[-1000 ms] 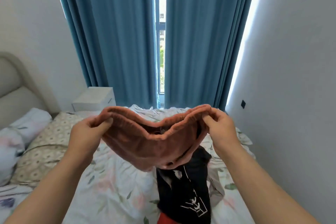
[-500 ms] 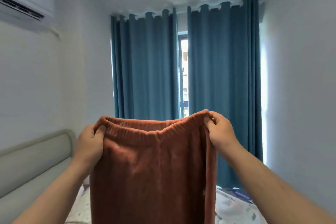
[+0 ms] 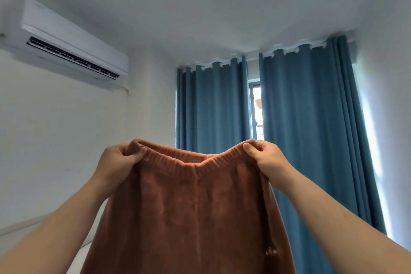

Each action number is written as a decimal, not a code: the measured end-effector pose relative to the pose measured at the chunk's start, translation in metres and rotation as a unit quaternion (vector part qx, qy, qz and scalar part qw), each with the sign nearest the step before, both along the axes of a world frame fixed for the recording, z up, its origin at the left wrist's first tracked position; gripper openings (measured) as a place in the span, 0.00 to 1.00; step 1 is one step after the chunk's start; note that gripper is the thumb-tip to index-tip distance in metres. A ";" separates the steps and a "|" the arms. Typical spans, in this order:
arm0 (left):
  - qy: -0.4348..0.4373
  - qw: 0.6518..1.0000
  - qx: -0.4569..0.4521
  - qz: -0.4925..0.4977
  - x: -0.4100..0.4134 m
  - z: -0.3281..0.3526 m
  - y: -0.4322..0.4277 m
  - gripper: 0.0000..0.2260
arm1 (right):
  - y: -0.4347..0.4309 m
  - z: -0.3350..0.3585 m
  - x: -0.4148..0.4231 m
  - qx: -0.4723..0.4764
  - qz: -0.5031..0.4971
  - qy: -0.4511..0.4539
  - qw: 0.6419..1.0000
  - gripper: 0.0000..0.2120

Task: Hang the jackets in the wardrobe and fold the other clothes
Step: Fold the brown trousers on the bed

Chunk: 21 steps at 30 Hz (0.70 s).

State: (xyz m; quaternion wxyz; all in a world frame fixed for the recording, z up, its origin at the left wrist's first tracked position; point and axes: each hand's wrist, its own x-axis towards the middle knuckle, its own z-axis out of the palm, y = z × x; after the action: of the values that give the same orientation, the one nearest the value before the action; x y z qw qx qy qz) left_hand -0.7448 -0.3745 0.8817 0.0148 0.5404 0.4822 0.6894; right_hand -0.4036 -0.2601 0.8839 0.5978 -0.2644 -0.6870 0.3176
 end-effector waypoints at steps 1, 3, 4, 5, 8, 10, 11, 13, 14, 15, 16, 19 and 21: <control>-0.011 1.000 -0.002 -0.004 -0.002 0.000 -0.006 0.05 | -0.002 0.000 -0.003 0.008 0.002 0.004 1.000 0.09; -0.024 1.000 -0.010 -0.001 -0.008 -0.003 -0.022 0.07 | -0.008 0.000 -0.008 0.017 0.008 0.004 1.000 0.09; -0.029 0.999 -0.014 0.002 -0.010 -0.007 -0.032 0.07 | -0.013 -0.002 -0.011 0.020 0.018 0.002 1.000 0.09; -0.036 0.999 -0.018 0.000 -0.013 -0.011 -0.041 0.08 | -0.017 -0.003 -0.015 0.021 0.031 0.003 0.999 0.09; -0.079 0.996 -0.026 -0.021 -0.020 -0.024 -0.071 0.08 | -0.037 -0.007 -0.025 -0.006 0.091 0.019 0.996 0.10; -0.111 0.992 -0.033 -0.042 -0.023 -0.032 -0.090 0.07 | -0.047 -0.009 -0.030 -0.056 0.164 0.051 0.984 0.11; -0.124 0.990 -0.037 -0.053 -0.025 -0.035 -0.099 0.08 | -0.051 -0.009 -0.033 -0.076 0.197 0.058 0.976 0.11; -0.145 0.986 -0.046 -0.069 -0.031 -0.041 -0.111 0.12 | -0.054 -0.009 -0.039 -0.105 0.250 0.061 0.961 0.10; -0.156 0.984 -0.052 -0.075 -0.035 -0.042 -0.115 0.14 | -0.053 -0.009 -0.044 -0.116 0.267 0.060 0.955 0.10; -0.168 0.981 -0.059 -0.081 -0.039 -0.045 -0.117 0.14 | -0.050 -0.010 -0.049 -0.128 0.280 0.059 0.950 0.10; -0.182 0.978 -0.066 -0.083 -0.044 -0.047 -0.118 0.14 | -0.047 -0.011 -0.056 -0.140 0.287 0.056 0.946 0.11; -0.236 0.965 -0.086 -0.073 -0.061 -0.062 -0.107 0.12 | -0.028 -0.026 -0.085 -0.190 0.285 0.046 0.938 0.12; -0.268 0.956 -0.100 -0.062 -0.072 -0.077 -0.097 0.11 | -0.015 -0.044 -0.105 -0.225 0.279 0.032 0.933 0.10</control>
State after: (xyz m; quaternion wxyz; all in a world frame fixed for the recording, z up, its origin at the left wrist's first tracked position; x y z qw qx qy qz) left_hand -0.8171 -0.4716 0.8047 0.2405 0.3601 0.4929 0.7547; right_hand -0.5089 -0.2749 0.8403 0.4314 -0.1790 -0.6242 0.6262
